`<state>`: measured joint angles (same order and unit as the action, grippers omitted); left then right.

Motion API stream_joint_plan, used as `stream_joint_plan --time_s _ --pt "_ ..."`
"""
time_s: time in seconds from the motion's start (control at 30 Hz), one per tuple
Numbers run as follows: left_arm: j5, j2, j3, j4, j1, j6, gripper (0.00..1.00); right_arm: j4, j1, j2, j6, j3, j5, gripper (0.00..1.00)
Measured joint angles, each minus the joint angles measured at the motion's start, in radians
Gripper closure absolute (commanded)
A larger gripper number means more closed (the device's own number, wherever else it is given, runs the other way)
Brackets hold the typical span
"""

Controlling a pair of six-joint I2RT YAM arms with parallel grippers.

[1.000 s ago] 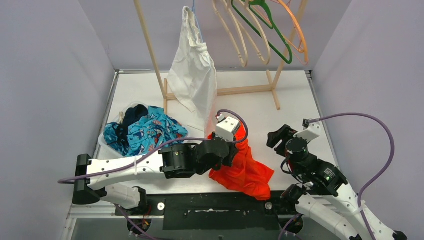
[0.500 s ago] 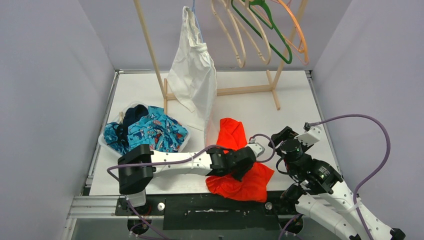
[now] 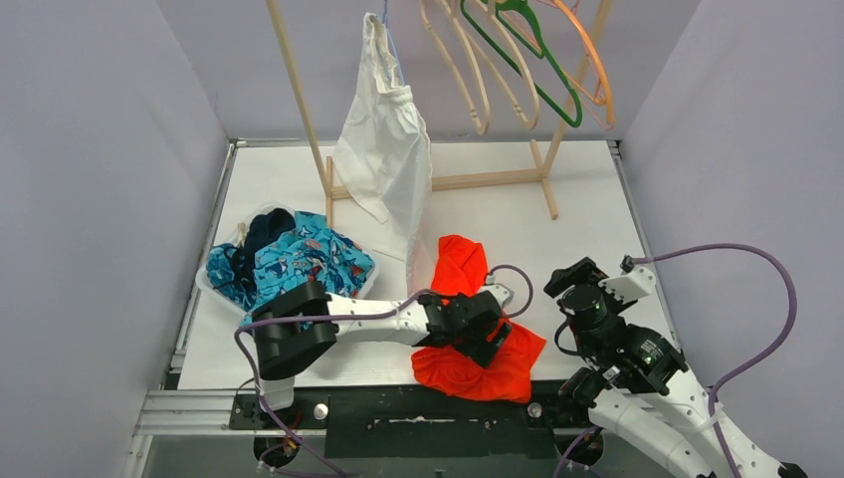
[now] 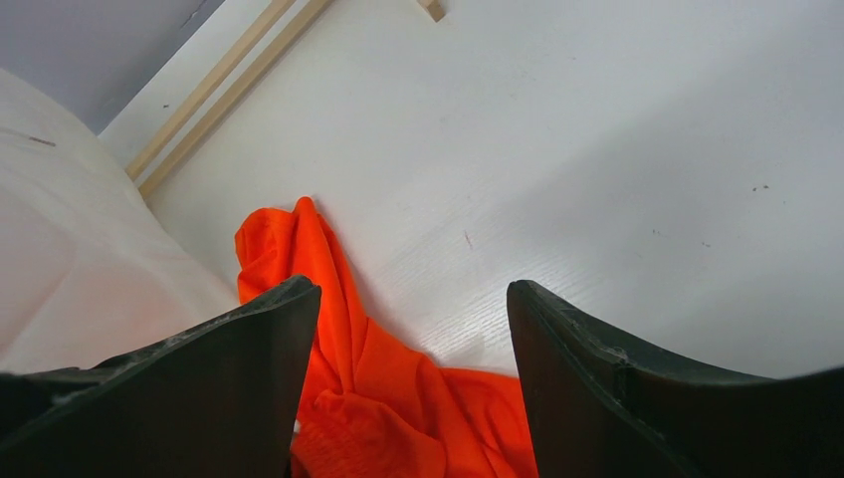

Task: Remove the shorts from the hanger
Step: Pick up the shorts at the center of the board.

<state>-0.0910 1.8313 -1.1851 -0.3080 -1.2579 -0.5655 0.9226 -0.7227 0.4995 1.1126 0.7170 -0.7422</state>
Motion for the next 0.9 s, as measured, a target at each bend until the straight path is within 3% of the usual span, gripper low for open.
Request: stream_joint_plan --time_s 0.17,0.23,0.3,0.37,0.43,0.47,0.73,0.9 --pt "-0.149 0.082 -0.052 -0.029 -0.08 -0.004 0.21 0.008 0.0 -0.005 0.017 -0.006 -0.008 0.3" --pt "-0.227 0.104 -0.071 -0.05 -0.109 -0.01 0.3 0.021 0.0 -0.006 0.037 -0.007 -0.017 0.3" --pt "-0.291 0.111 -0.071 -0.055 -0.13 -0.026 0.48 0.036 0.0 -0.015 0.063 -0.01 -0.03 0.31" --pt "-0.332 0.111 -0.063 -0.046 -0.146 -0.045 0.74 0.043 0.0 -0.035 0.08 -0.017 -0.042 0.31" --pt "-0.368 0.109 -0.055 -0.039 -0.158 -0.058 0.95 0.044 0.0 -0.057 0.088 -0.026 -0.053 0.31" --pt "-0.389 0.108 -0.053 -0.04 -0.163 -0.063 1.0 0.044 0.0 -0.066 0.09 -0.03 -0.058 0.31" --pt "-0.548 0.072 -0.055 -0.163 -0.18 -0.082 1.0 0.044 0.0 -0.064 0.104 -0.042 -0.071 0.31" --pt "-0.716 -0.075 -0.055 -0.305 -0.179 -0.085 1.0 0.043 0.0 -0.037 0.104 -0.045 -0.07 0.31"
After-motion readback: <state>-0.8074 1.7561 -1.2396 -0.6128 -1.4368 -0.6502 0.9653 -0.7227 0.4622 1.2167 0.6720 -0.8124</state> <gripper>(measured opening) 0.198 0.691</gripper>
